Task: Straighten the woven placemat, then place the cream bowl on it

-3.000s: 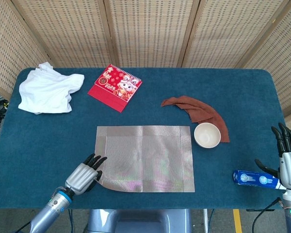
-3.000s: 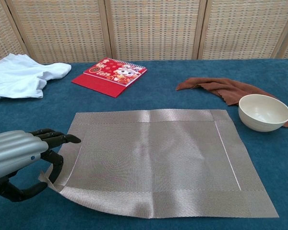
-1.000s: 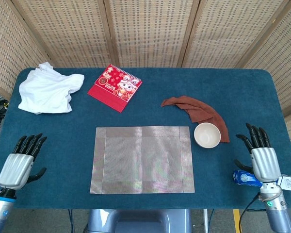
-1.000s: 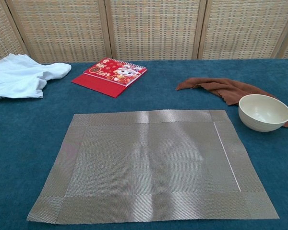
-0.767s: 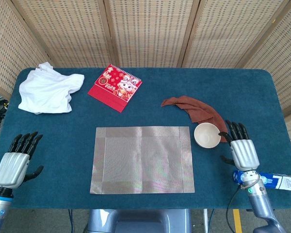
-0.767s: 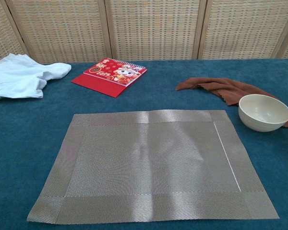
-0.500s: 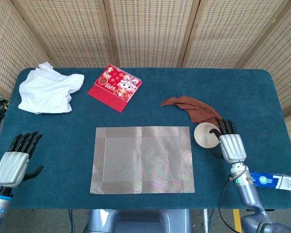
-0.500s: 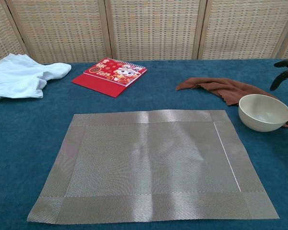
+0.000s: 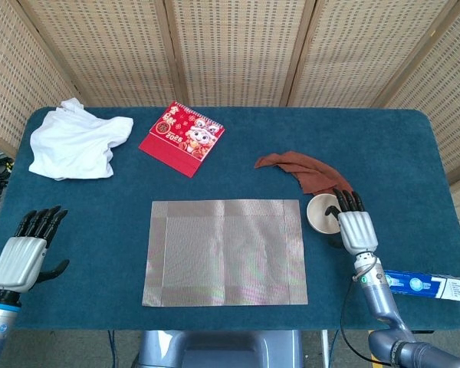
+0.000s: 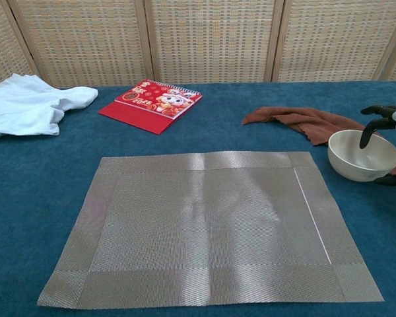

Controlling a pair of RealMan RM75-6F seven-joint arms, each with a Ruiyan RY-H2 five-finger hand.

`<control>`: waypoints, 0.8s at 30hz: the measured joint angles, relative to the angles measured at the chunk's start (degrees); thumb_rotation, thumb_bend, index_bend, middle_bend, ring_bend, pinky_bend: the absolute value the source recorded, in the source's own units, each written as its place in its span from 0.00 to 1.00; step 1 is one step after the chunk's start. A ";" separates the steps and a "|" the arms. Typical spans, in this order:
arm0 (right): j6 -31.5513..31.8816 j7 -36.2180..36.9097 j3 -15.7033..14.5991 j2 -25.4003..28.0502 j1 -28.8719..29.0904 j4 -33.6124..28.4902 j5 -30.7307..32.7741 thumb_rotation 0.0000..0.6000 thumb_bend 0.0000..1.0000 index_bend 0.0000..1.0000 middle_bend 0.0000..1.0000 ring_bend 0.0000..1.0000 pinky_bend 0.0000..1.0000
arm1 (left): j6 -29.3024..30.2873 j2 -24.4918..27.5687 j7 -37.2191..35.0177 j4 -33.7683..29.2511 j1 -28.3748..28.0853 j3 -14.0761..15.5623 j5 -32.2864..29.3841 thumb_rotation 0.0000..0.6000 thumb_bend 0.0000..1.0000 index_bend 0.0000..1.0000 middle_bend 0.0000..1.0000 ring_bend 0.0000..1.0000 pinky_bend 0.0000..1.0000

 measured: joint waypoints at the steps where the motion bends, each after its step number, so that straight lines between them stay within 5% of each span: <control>1: -0.19 0.13 0.02 -0.26 0.13 0.50 0.13 1.00 0.35 0.46 0.14 0.00 0.00 | -0.08 -0.03 -0.01 0.03 0.00 -0.06 -0.02 1.00 0.25 0.00 0.00 0.00 0.00; 13: -2.44 4.21 -0.35 -5.20 1.85 9.35 0.85 1.00 0.56 0.57 0.19 0.00 0.00 | -0.69 -0.45 -0.77 0.63 0.11 -0.90 -0.25 1.00 0.25 0.00 0.00 0.00 0.00; 24: 0.85 6.74 -1.16 -6.75 1.43 11.52 -1.27 1.00 0.57 0.71 0.29 0.00 0.00 | -0.57 -0.59 -1.28 0.62 0.44 -1.21 0.31 1.00 0.25 0.00 0.00 0.00 0.00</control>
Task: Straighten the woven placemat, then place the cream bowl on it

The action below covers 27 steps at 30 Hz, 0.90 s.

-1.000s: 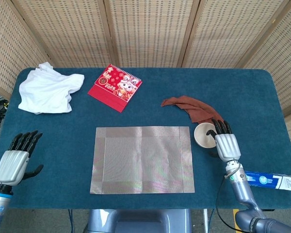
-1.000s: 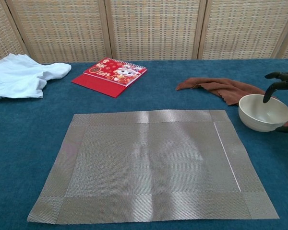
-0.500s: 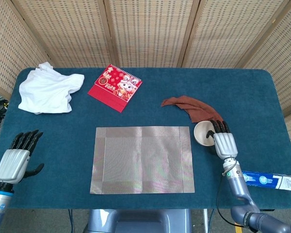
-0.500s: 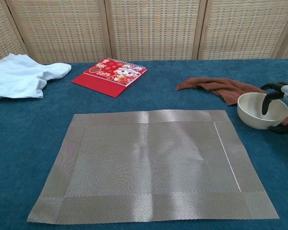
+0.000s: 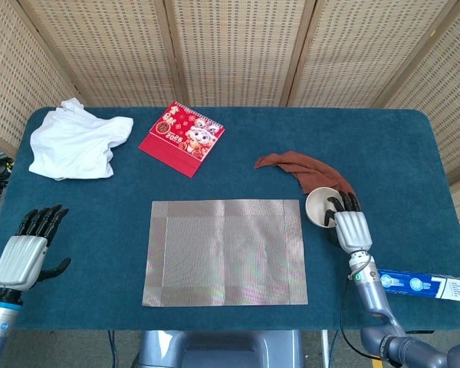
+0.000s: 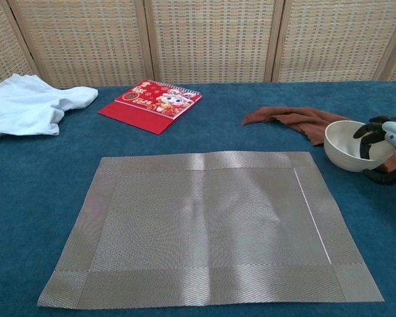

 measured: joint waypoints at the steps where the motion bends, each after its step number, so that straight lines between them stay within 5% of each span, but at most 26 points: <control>1: 0.27 0.09 -0.01 0.00 -0.03 -0.12 -0.15 1.00 0.57 0.72 0.29 0.00 0.00 | 0.02 -0.01 0.00 -0.02 0.04 -0.01 0.06 1.00 0.25 0.00 0.00 0.00 0.00; 13: 2.96 -2.23 -0.98 0.69 -0.46 -5.91 -2.12 1.00 0.56 0.73 0.31 0.00 0.00 | 0.63 0.08 -0.01 -0.26 0.50 -0.36 0.73 1.00 0.25 0.00 0.00 0.00 0.00; 27: 2.75 -14.00 -1.72 -3.03 2.07 -17.69 -3.76 1.00 0.56 0.74 0.32 0.00 0.00 | 1.28 1.68 -1.63 -1.50 1.34 0.29 2.86 1.00 0.25 0.00 0.00 0.00 0.00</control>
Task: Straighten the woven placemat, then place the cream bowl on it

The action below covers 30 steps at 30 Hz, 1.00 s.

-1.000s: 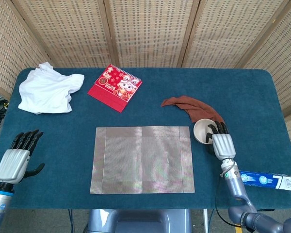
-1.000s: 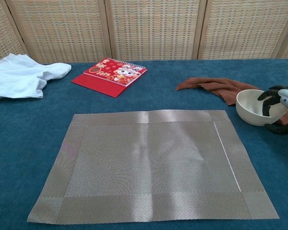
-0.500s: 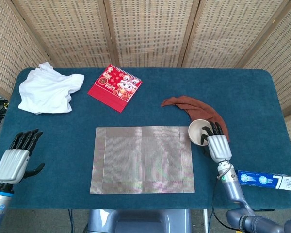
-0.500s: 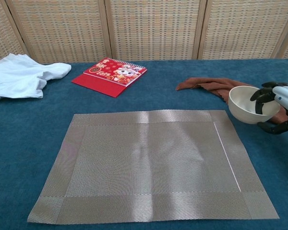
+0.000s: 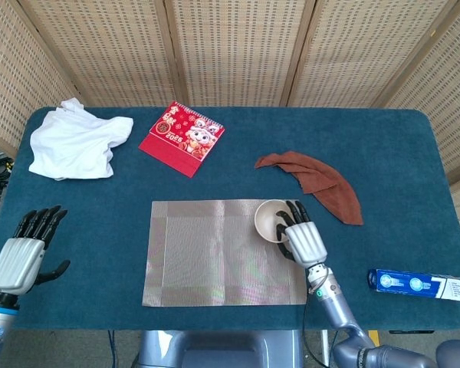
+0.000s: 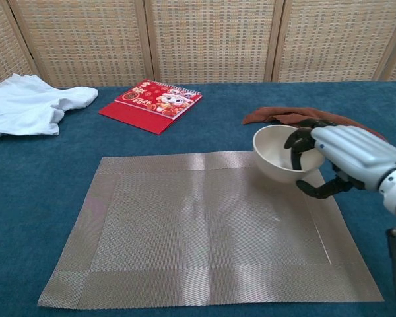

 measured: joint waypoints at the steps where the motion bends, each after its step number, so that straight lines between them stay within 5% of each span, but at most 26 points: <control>1: -0.28 -0.45 0.04 -0.60 0.29 -0.32 0.09 1.00 0.56 0.74 0.32 0.00 0.00 | 0.01 0.10 -0.21 0.02 0.05 0.03 0.06 1.00 0.25 0.00 0.00 0.00 0.00; 22: -4.19 -3.77 1.86 -9.01 4.28 2.60 3.56 1.00 0.55 0.74 0.32 0.00 0.00 | -0.56 1.38 -4.19 0.82 0.03 -0.97 -0.57 1.00 0.25 0.00 0.00 0.00 0.00; 30: -3.23 -3.47 1.30 -7.58 3.47 1.81 3.47 1.00 0.42 0.50 0.14 0.00 0.00 | -0.48 1.34 -3.64 0.64 0.16 -0.95 -0.33 1.00 0.25 0.00 0.00 0.00 0.00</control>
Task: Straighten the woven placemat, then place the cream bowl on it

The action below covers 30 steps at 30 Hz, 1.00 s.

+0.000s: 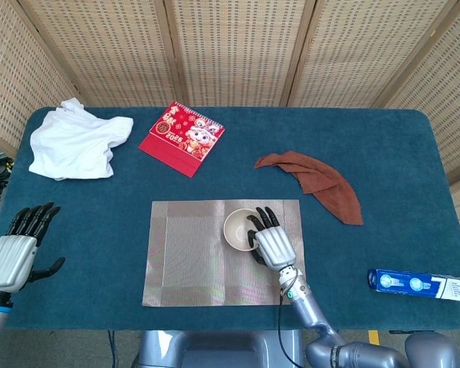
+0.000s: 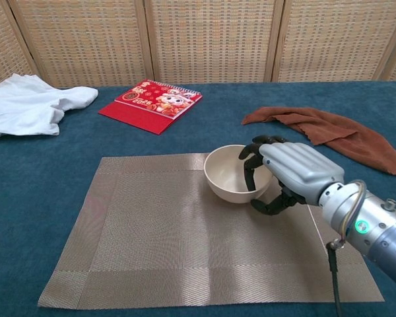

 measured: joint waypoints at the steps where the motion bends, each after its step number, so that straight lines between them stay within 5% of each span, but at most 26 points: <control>1: 0.10 -0.03 -0.07 0.38 -0.14 -0.30 0.01 1.00 0.40 0.46 0.11 0.00 0.00 | 0.02 -0.01 0.06 -0.02 0.02 0.02 0.07 1.00 0.25 0.00 0.00 0.00 0.00; 14: 5.03 -0.19 -1.09 13.12 -5.12 -6.57 0.17 1.00 0.36 0.29 0.01 0.00 0.00 | -0.31 -0.83 2.61 0.06 0.17 0.23 -0.22 1.00 0.25 0.00 0.00 0.00 0.00; 30: 16.21 13.22 -4.22 32.64 -17.31 -10.32 -2.12 1.00 0.33 0.18 0.00 0.00 0.00 | -0.33 -3.09 6.70 1.33 0.39 -0.44 -3.02 1.00 0.25 0.00 0.00 0.00 0.00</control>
